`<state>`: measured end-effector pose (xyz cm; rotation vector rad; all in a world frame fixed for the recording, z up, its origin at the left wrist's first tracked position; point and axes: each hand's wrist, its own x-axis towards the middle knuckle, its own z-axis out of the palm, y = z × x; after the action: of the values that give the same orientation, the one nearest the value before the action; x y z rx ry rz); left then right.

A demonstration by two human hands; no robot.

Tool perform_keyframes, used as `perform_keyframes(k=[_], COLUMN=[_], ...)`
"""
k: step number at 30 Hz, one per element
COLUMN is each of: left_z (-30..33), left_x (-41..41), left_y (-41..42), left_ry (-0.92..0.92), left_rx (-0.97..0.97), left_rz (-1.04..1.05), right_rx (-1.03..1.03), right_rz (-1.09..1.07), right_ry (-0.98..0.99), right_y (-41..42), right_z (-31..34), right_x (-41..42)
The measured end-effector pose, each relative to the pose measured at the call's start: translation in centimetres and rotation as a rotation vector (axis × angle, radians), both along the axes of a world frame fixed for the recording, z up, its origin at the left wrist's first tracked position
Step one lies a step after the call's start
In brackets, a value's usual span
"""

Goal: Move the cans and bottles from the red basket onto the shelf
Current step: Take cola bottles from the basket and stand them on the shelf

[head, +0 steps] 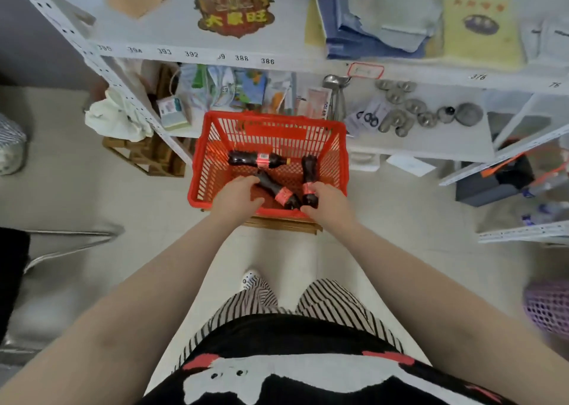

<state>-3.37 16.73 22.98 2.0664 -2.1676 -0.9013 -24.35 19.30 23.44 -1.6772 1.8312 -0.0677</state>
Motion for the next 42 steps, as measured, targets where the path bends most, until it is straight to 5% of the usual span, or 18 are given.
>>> perform_keyframes(k=[7, 15, 25, 36, 39, 42], left_z=[-3.3, -11.1, -24.6, -33.3, -34.0, -33.8], left_x=[1.8, 4.0, 4.1, 5.4, 5.1, 4.7], left_y=[-6.8, -15.2, -24.5, -24.9, -25.0, -24.8], left_ry=[0.011, -0.035, -0.045, -0.275, -0.359, -0.309], left_rx=[0.084, 0.155, 0.189, -0.033, -0.037, 0.079], left_rz=[-0.065, -0.041, -0.158, -0.428, -0.449, -0.382], right_rx=[0.146, 0.418, 0.642, 0.5, 0.385, 0.41], right_rz=[-0.181, -0.66, -1.614, -1.981, -2.163, -2.168], right_ry=[-0.083, -0.396, -0.912, -1.03, -1.386, -1.199], right_y=[-5.6, -12.4, -16.7, -18.2, -17.4, -17.2], right_z=[-3.4, -13.1, -24.9, -34.2, -39.0, -36.3], right_x=[2.4, 6.0, 11.9, 14.7, 14.3, 13.8])
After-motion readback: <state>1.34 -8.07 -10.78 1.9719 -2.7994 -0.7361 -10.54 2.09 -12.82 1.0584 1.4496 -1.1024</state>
